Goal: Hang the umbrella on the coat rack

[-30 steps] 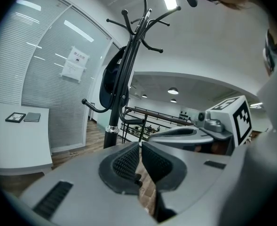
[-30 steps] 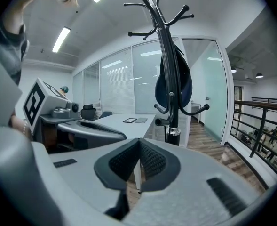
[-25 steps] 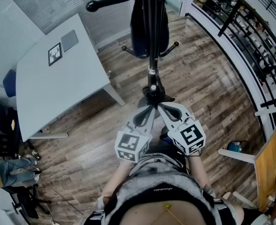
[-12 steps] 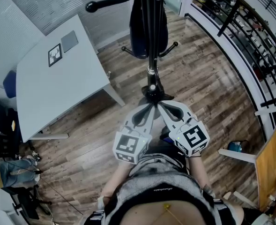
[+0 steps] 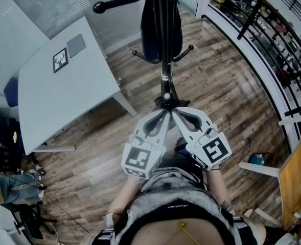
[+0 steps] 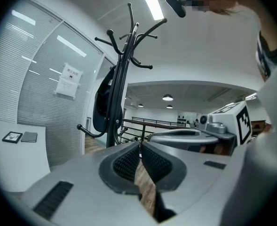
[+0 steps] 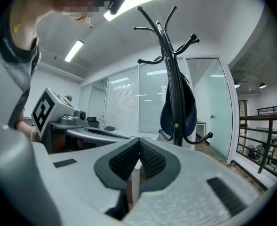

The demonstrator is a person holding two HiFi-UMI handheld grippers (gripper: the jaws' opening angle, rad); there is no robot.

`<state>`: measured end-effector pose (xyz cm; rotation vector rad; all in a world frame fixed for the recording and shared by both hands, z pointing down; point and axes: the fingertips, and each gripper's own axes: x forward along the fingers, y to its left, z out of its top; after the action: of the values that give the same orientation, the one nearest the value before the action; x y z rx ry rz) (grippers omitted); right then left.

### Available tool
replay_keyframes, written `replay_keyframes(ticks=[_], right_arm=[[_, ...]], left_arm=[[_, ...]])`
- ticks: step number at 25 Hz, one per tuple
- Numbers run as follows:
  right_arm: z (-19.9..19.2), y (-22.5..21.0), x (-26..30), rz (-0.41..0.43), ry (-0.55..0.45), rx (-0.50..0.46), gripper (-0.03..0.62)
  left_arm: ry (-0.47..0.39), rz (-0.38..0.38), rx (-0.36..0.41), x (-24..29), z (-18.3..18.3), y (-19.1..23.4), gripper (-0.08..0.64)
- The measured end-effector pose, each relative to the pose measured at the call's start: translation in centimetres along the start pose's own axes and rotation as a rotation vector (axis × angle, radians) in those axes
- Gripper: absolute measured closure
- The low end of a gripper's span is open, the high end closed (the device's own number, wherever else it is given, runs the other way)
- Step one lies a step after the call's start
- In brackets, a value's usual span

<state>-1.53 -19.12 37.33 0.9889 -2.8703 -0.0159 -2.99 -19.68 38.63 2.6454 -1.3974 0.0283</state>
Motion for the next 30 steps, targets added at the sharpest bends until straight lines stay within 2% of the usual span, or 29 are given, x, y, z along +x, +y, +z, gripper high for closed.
replay_keyframes(ticks=[11,15,20,30], right_arm=[[2.5,-0.4,-0.1,-0.013,-0.059,-0.034,0.589],[3.2,-0.5,-0.1,-0.016,-0.071,-0.052,0.589],[3.7,-0.5,-0.1,-0.019,-0.074,-0.051,0.589],[3.2,-0.2,0.0,-0.012,-0.059,-0.041,0.589]], left_arm=[[-0.063,-0.005,0.019,-0.3,2.6,-0.2,0.545],[-0.040,-0.011,0.014,-0.5,3.6,-0.7,0.545],[-0.052,-0.005,0.024,-0.7,4.4,-0.6,0.545],[-0.055,-0.002,0.016,-1.0,4.3,-0.5,0.545]])
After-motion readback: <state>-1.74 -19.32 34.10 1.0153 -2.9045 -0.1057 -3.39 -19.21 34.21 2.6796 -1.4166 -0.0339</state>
